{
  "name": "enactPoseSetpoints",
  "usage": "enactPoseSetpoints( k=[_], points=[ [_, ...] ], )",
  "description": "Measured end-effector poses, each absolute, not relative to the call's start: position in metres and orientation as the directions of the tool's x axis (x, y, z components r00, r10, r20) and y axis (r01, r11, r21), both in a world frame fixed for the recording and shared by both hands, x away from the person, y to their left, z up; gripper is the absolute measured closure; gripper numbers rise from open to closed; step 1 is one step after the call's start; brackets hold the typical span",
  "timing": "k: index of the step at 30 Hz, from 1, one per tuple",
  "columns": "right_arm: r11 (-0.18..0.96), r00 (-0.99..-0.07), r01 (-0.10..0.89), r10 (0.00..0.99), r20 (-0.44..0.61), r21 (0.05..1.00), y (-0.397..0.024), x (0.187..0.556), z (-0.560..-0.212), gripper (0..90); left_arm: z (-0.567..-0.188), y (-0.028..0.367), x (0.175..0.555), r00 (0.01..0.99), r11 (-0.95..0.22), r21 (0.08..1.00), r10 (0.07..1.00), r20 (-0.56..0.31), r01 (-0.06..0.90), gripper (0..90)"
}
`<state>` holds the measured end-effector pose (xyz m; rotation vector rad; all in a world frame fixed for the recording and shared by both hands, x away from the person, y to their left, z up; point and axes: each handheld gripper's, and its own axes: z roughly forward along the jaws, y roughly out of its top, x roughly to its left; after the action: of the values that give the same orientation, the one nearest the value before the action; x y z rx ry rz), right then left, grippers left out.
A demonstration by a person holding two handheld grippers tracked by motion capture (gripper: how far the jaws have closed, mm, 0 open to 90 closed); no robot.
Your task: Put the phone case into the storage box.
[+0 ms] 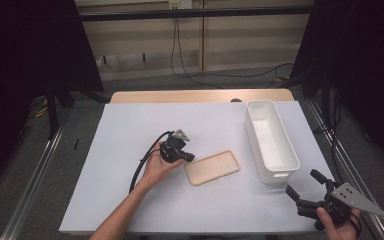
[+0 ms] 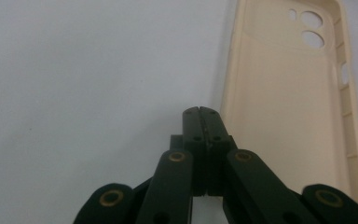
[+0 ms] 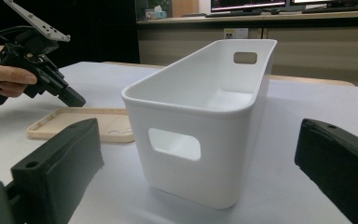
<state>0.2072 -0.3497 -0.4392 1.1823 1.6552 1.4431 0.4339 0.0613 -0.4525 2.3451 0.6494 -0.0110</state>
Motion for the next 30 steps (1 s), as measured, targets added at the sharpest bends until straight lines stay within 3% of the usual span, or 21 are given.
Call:
enactPoseSetpoints(
  k=[30],
  points=[
    [-0.005, -0.395, 0.218, 0.914, 0.093, 0.976, -0.349, 0.208, -0.439, 0.4, -0.45, 0.061, 0.4, 0.895, -0.657, 0.625, 0.41, -0.173, 0.422, 90.0]
  ],
)
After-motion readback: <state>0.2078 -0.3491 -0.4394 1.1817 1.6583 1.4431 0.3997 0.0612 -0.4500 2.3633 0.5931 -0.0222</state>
